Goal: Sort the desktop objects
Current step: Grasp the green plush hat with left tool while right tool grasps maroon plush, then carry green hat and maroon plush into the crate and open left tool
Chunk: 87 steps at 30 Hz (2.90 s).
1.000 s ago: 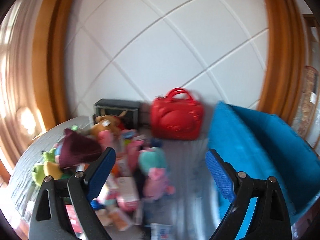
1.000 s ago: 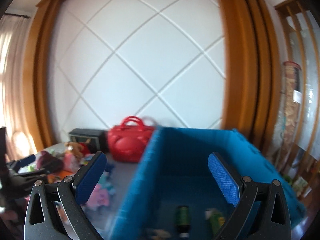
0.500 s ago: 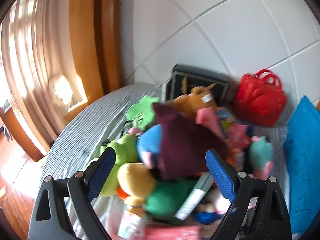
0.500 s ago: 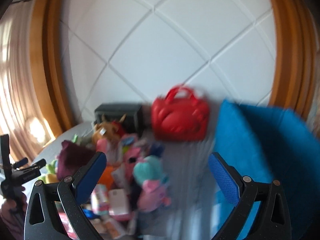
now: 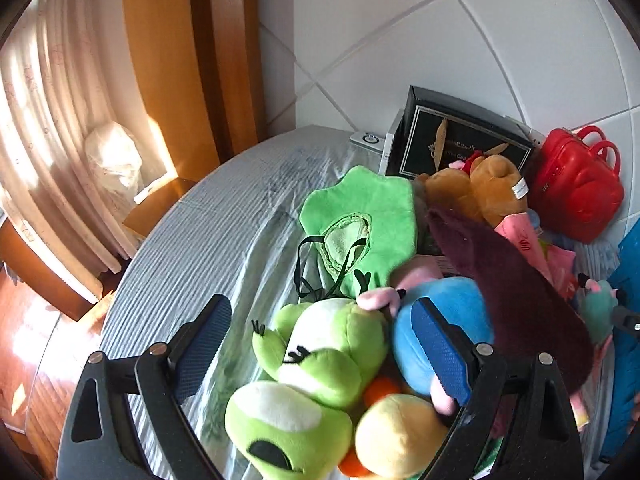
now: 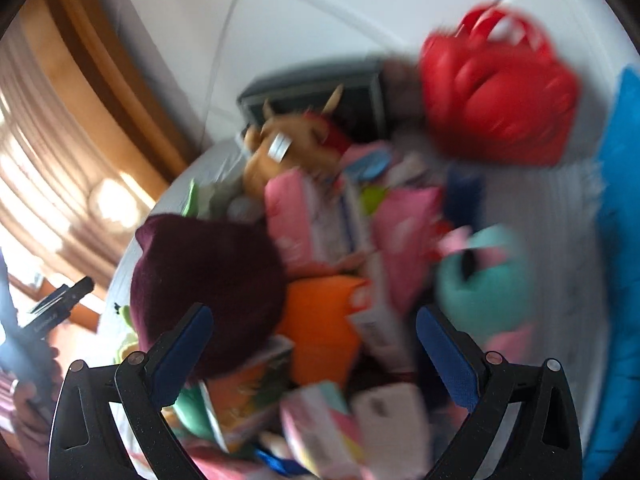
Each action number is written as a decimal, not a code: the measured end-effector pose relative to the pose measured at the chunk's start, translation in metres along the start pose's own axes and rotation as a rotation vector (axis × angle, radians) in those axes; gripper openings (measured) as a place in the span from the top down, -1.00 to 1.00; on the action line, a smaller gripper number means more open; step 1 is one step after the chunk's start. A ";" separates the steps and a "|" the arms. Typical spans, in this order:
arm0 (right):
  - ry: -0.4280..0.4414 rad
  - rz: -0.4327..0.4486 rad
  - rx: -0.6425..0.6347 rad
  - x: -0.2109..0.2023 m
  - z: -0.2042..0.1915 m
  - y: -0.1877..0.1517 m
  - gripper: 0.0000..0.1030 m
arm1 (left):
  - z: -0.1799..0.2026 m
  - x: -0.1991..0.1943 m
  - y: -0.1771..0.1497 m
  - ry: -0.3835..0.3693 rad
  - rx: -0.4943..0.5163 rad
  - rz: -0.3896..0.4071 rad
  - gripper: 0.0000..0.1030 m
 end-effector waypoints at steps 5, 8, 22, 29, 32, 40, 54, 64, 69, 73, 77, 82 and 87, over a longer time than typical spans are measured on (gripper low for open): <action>0.045 -0.171 -0.026 0.060 -0.028 -0.002 -0.87 | -0.002 0.039 0.012 -0.031 0.024 -0.058 -0.79; 0.102 -0.176 -0.027 0.068 -0.040 -0.004 0.78 | -0.002 0.058 0.024 -0.028 0.040 -0.078 -0.79; -0.216 0.238 0.001 -0.036 0.038 0.059 0.80 | 0.048 0.171 0.054 -0.010 0.148 -0.232 -0.67; -0.228 0.231 0.020 -0.034 0.054 0.060 0.80 | 0.033 0.168 0.053 -0.031 0.100 -0.231 0.85; -0.230 0.261 0.021 -0.041 0.055 0.064 0.80 | 0.031 0.130 0.064 -0.001 0.120 -0.144 0.85; -0.265 0.446 0.000 -0.143 0.050 0.064 0.80 | 0.068 -0.024 0.093 -0.059 0.192 0.137 0.85; -0.433 0.666 0.035 -0.372 0.111 -0.005 0.81 | 0.222 -0.189 0.077 -0.359 0.380 0.317 0.86; -0.626 0.633 0.144 -0.458 0.237 -0.052 0.81 | 0.375 -0.234 0.053 -0.545 0.518 0.285 0.86; -0.702 0.599 0.173 -0.478 0.313 -0.071 0.81 | 0.489 -0.264 0.026 -0.631 0.597 0.304 0.86; -0.743 0.536 0.148 -0.472 0.374 -0.079 0.81 | 0.573 -0.278 0.000 -0.683 0.643 0.289 0.86; -0.729 0.469 0.133 -0.464 0.441 -0.088 0.81 | 0.658 -0.271 -0.020 -0.714 0.654 0.240 0.86; -0.690 0.389 0.125 -0.438 0.509 -0.092 0.81 | 0.735 -0.243 -0.046 -0.739 0.667 0.128 0.86; -0.633 0.317 0.132 -0.400 0.556 -0.093 0.81 | 0.806 -0.179 -0.071 -0.724 0.746 -0.009 0.86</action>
Point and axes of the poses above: each gripper's, at about its wrist camera, not at the fingertips, and x roughly the way its jaws point, z to its right, y to its top, the point moved 3 cm from there along x, roughly the way its jaws point, and after that the axes turned 10 degrees about -y, right-handed, at the moved point
